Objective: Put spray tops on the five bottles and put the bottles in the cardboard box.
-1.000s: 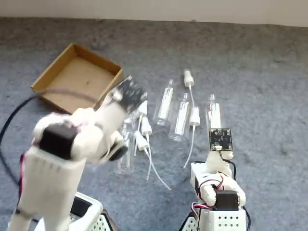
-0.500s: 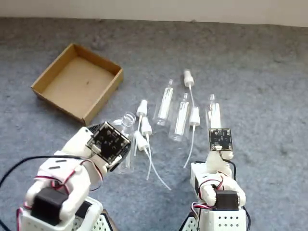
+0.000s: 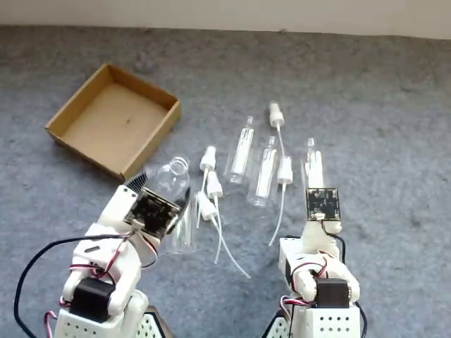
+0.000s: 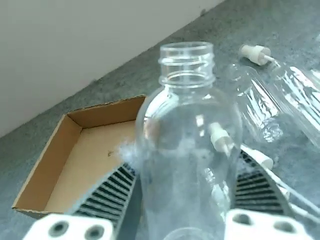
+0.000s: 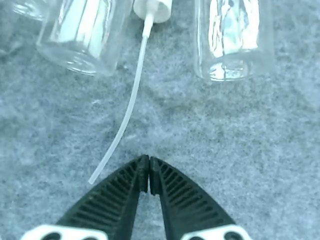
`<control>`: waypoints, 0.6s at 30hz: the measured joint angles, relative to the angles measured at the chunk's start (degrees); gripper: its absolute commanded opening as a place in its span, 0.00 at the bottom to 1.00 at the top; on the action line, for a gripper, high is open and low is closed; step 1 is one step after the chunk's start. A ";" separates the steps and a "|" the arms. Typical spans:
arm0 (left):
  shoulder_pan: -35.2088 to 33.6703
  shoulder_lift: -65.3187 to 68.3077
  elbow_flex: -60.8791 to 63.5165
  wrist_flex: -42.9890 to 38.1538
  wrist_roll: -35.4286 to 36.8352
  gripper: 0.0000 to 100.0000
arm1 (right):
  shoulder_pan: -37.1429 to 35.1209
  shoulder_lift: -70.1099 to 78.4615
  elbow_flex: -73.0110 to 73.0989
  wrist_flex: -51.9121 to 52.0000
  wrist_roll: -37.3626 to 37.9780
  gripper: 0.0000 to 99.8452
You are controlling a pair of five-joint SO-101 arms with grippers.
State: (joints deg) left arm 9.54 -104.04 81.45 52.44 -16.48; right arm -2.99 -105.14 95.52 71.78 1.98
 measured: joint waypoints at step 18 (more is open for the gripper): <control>-0.44 0.00 13.98 -21.80 16.79 0.13 | 0.00 0.00 0.00 0.00 0.00 0.01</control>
State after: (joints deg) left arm 9.10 -104.04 95.43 30.64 0.31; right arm -2.99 -105.14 95.52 71.78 1.98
